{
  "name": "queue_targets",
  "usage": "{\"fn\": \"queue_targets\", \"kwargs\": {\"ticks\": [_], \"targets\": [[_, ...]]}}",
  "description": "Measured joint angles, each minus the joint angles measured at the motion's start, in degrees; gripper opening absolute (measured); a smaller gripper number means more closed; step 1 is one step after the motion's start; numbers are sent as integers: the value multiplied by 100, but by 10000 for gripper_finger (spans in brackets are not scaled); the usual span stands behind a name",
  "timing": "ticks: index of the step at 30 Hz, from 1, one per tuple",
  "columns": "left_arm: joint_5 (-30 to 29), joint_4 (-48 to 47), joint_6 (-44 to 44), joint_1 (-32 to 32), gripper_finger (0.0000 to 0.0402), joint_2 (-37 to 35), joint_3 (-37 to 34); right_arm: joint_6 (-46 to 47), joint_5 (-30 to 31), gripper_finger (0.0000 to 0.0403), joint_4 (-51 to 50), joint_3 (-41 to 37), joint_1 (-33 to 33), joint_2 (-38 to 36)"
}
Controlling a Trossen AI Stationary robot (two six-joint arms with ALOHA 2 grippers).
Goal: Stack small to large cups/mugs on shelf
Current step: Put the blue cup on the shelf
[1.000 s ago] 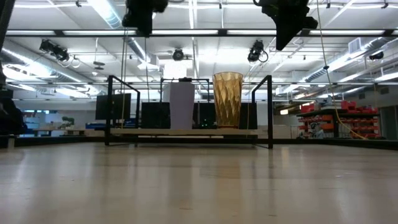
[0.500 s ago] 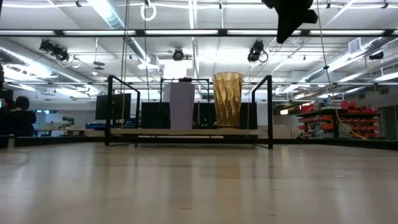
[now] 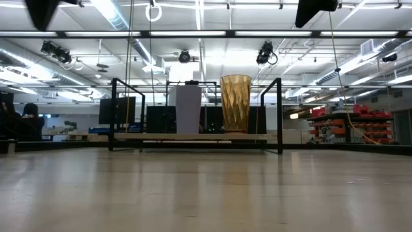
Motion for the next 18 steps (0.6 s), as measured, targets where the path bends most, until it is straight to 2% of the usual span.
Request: {"fn": "queue_targets", "kwargs": {"ticks": [3,6,8,14,18], "targets": [[4,26,-714,-396,47,0,-151,2,334,24,0,0,252,0],[5,151,-1363,-705,43,0,-150,3,1113,24,13,-147,518,-4],[1,265,-1680,-857,40,0,-150,16,1372,24,-10,-351,605,-4],[-129,375,-2564,-1244,34,-2,-150,153,1396,24,192,-1216,582,-9],[-162,686,-2889,-1417,42,-2,-150,133,1004,24,837,-1939,543,-189]]}}
